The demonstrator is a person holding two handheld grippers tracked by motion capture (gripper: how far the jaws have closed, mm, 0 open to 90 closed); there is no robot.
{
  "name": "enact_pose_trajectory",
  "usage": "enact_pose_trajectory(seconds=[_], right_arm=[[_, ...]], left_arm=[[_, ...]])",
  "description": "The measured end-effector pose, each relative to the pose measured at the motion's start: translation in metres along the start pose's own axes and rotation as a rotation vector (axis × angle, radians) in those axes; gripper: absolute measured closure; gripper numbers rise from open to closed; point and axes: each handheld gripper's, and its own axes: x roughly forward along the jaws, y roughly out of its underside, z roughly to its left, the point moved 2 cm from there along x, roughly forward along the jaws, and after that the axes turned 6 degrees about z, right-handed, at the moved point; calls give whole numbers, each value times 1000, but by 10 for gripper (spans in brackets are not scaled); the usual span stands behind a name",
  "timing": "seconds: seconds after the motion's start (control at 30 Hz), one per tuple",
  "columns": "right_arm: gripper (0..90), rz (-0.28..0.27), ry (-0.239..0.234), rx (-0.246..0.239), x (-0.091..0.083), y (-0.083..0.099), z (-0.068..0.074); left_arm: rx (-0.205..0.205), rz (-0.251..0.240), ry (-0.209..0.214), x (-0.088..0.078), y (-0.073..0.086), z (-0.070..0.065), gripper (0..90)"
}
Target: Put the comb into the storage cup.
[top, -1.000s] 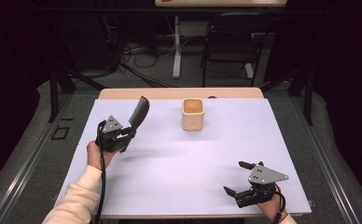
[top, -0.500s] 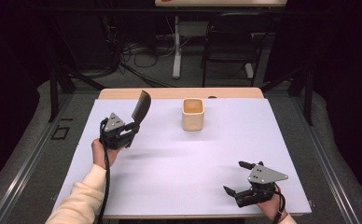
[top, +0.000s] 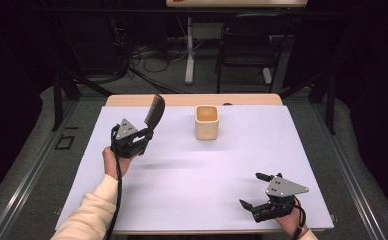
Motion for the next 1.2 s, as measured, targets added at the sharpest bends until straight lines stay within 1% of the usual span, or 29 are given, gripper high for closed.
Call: enact_pose_trajectory(seconds=[0.23,0.37,0.5,0.67,0.9,1.2], right_arm=[[13,0,0,1,0,0,0],[13,0,0,2,0,0,0],[13,0,-1,2,0,0,0],[13,0,-1,0,0,0,0],[13,-1,-2,1,0,0,0],[13,-1,-1,2,0,0,0]], left_arm=[[-4,-3,5,3,-2,-1,722],[-4,-16,7,5,-4,-2,722],[-4,-12,12,7,-6,-3,722],[-5,-21,15,10,-8,-4,722],[-5,-21,20,15,-12,-6,723],[7,-18,34,23,-18,-11,722]])
